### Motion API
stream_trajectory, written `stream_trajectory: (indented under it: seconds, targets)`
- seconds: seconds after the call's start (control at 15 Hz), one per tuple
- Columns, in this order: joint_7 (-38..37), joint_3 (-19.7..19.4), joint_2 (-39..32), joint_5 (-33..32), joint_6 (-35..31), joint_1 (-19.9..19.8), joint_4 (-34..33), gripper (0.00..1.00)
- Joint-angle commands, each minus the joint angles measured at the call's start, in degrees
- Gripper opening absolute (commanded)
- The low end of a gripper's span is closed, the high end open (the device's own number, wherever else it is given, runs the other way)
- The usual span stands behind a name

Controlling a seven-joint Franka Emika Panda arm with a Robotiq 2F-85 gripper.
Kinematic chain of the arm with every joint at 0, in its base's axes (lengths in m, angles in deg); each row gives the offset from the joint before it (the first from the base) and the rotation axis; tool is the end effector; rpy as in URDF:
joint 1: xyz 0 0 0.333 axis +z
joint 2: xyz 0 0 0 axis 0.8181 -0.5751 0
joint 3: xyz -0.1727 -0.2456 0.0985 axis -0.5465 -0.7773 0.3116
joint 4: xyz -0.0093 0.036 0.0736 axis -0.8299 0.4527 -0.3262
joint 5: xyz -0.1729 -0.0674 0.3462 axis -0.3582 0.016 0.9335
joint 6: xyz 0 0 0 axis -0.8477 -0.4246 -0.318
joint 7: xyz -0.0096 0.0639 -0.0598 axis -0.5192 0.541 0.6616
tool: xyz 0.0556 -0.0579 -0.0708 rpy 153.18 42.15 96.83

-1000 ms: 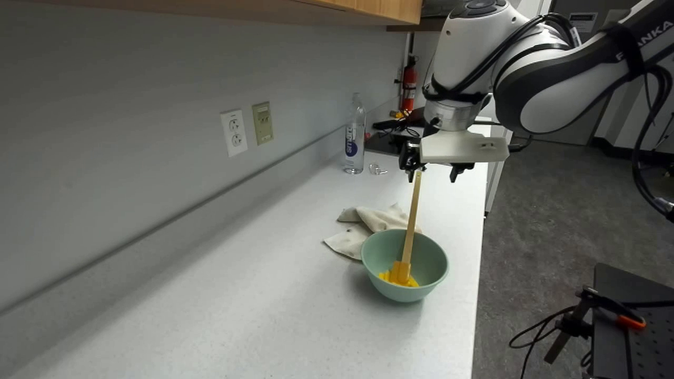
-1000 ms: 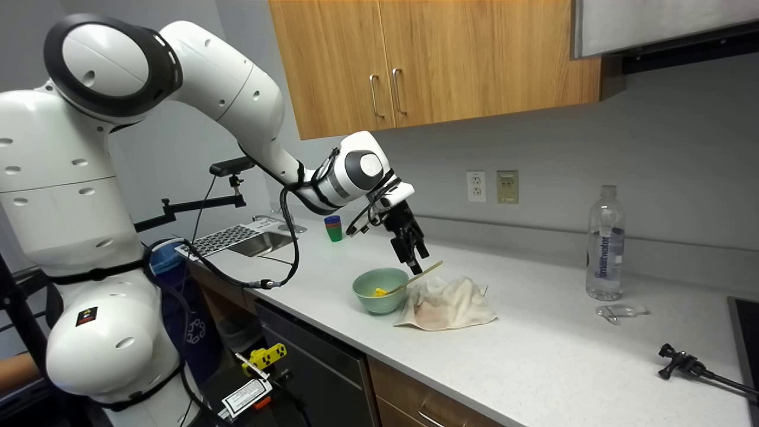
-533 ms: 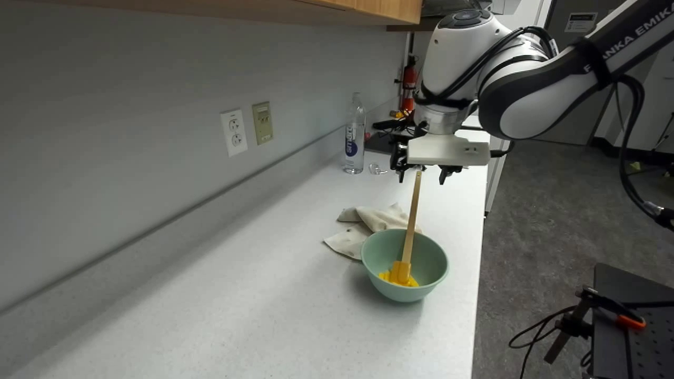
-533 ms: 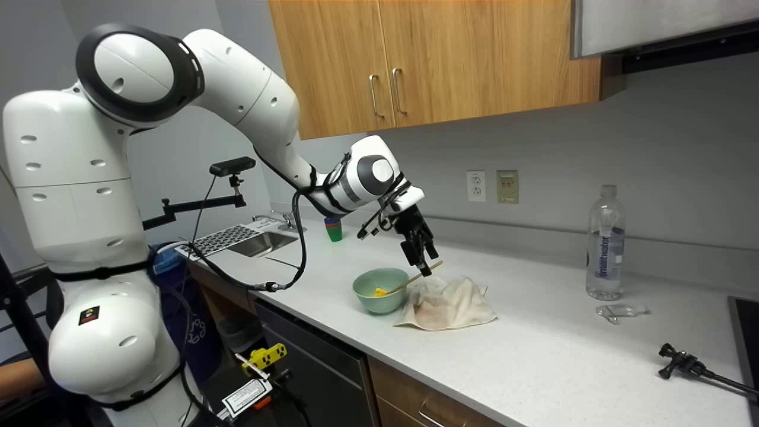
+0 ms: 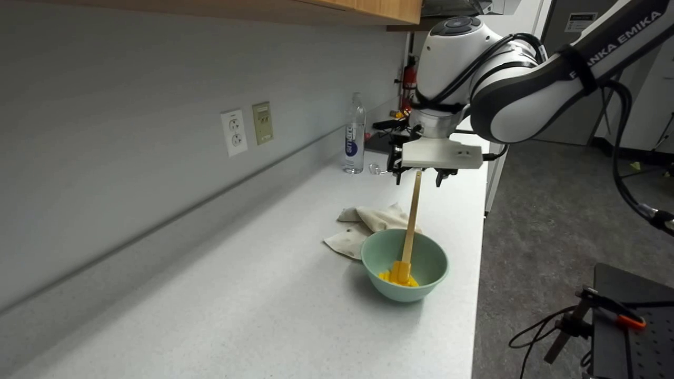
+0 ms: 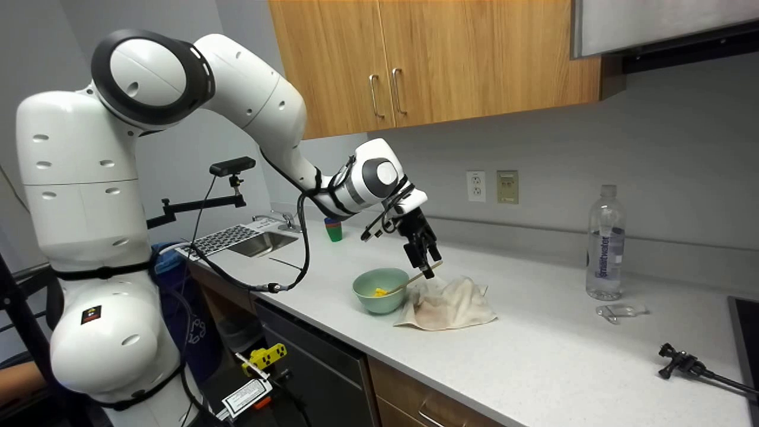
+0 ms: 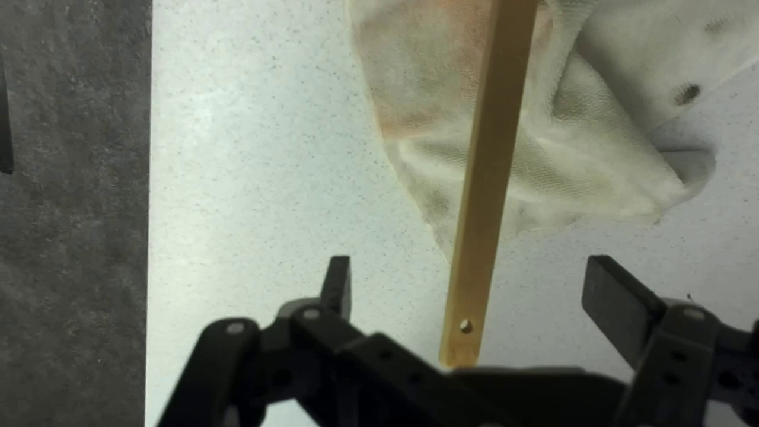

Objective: Use the wooden spoon to mix in the bowl

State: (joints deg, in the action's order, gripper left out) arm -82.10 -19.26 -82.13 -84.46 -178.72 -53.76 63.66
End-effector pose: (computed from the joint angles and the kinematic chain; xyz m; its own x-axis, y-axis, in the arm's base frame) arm 0.5651 0.0224 0.3169 0.5094 -0.7744 0.3752 -0.8354 -0.5497 -0.0004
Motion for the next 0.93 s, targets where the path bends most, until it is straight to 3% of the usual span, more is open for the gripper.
stream_trajectory:
  seconds: [0.0,0.13,0.2,0.27,0.87]
  targets:
    - [1.05,-1.67,0.12,0.55,-0.58,1.59,0.45,1.00]
    - [1.25,-1.78,0.28,0.44,-0.70,1.59,0.76,0.97]
    - [1.33,-1.78,0.26,0.39,-0.70,1.62,0.75,0.90]
    - [1.44,-1.79,0.25,0.34,-0.89,1.63,0.71,0.73]
    - [1.77,-1.78,1.34,-0.14,-1.74,2.12,1.33,0.06]
